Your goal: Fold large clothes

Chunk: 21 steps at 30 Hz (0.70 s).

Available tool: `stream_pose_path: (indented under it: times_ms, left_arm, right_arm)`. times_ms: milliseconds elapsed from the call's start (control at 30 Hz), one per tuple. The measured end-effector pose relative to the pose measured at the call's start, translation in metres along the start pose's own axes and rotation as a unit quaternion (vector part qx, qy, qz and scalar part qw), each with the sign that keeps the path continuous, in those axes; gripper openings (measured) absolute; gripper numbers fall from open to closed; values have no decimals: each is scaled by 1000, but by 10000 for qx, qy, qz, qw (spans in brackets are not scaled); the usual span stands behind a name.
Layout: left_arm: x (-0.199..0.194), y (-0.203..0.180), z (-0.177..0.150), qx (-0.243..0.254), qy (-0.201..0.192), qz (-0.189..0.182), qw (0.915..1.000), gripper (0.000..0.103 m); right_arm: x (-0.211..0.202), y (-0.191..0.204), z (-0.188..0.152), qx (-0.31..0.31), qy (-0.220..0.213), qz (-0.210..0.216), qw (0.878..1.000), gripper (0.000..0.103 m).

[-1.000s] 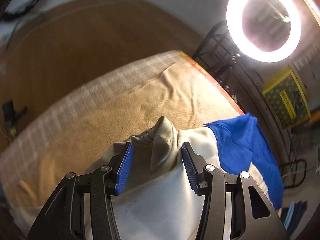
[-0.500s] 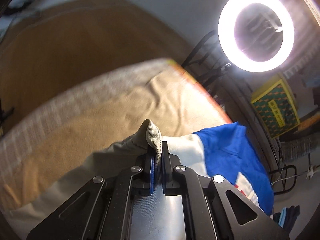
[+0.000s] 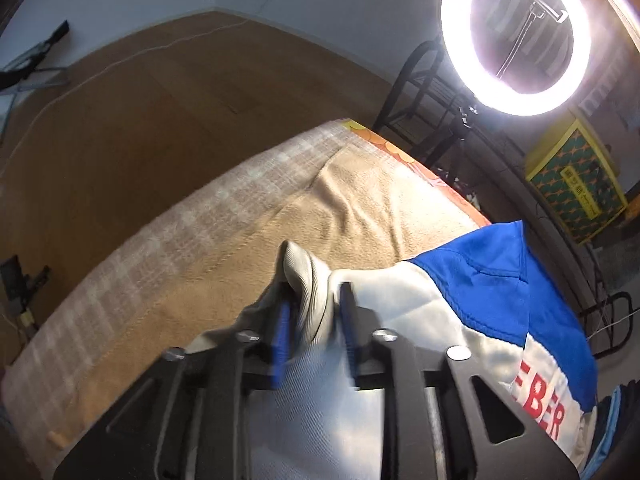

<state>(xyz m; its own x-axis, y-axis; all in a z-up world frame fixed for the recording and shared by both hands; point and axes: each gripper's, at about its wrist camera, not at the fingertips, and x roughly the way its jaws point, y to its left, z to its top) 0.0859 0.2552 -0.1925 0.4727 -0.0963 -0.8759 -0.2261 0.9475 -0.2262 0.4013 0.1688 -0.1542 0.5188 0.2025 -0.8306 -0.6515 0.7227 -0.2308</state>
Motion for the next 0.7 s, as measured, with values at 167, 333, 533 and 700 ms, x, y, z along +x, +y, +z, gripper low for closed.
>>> stream_pose_path:
  times_ms: [167,333,533,700]
  left_arm:
    - [0,-9,-9,-253,209,-785,9964,35]
    - [5,-32,-20,-356,522,-1354,9888,42]
    - [18,-48,-27,-539,778,-1611,9824,43]
    - [23,-56,-32,-594,829,-1684,9804,43]
  right_arm:
    - [-50,-29,-5,390,-403,469,9973,38]
    - [-116,-62,-28,850,-714,934,9894,38]
    - [-180,-86,-75,1206,-893,1154,9819,38]
    - [-214,-88,-130,1318,-827,1330,9788,47]
